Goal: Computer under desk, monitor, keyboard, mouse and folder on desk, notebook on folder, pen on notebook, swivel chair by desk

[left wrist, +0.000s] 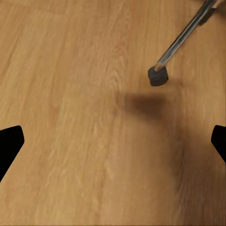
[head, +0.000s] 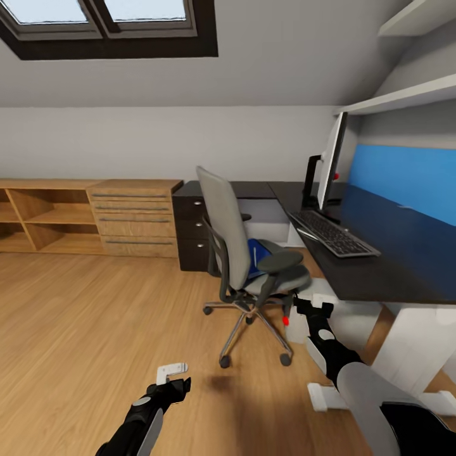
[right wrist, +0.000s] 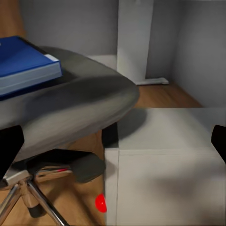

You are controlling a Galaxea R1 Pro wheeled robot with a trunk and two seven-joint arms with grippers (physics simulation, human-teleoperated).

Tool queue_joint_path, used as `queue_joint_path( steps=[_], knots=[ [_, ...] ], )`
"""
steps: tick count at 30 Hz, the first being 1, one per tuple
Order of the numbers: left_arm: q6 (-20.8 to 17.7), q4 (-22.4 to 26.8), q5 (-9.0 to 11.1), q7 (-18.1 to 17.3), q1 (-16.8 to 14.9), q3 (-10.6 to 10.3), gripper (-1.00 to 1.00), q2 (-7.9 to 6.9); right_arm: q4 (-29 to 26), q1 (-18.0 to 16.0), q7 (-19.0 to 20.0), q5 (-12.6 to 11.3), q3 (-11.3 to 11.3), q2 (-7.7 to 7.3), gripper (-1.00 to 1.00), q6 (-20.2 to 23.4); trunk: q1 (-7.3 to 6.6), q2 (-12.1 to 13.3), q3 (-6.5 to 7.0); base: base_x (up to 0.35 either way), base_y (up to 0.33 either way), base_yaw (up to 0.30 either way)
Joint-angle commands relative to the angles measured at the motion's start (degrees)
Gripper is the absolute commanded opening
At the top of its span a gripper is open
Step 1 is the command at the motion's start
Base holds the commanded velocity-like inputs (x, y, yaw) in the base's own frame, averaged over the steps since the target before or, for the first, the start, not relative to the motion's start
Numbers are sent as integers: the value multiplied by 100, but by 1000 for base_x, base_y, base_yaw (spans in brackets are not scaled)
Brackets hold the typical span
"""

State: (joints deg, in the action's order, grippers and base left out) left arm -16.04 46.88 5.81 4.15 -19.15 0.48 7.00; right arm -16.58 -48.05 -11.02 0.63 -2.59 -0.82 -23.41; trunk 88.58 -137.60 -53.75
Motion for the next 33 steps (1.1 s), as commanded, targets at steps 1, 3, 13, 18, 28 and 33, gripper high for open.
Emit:
queue_joint_path(
  steps=[1,3,13,18,28,33],
  knots=[
    [-31,9,60,25,-1,5,100,3,5,-4,3,7,-22,2,100,-21,2,-2,-6,280,-42,0],
    [-31,7,60,25,-1,5,100,3,2,-4,3,7,-36,2,100,-22,2,-2,-6,280,-28,0],
    [-33,2,60,30,-1,5,100,3,-3,-5,3,7,-65,3,100,-23,2,-2,-6,111,-6,0],
    [-33,2,65,33,-1,5,100,6,-3,-6,3,7,-66,3,100,-29,2,-2,-6,9,0,0],
    [-33,5,77,33,-1,12,100,20,-3,-7,3,7,-65,3,100,-48,134,-243,-114,1,0,0],
    [-31,5,78,33,-1,13,100,20,12,-6,3,7,-66,6,100,-241,243,-443,-203,0,0,0]
  ],
)
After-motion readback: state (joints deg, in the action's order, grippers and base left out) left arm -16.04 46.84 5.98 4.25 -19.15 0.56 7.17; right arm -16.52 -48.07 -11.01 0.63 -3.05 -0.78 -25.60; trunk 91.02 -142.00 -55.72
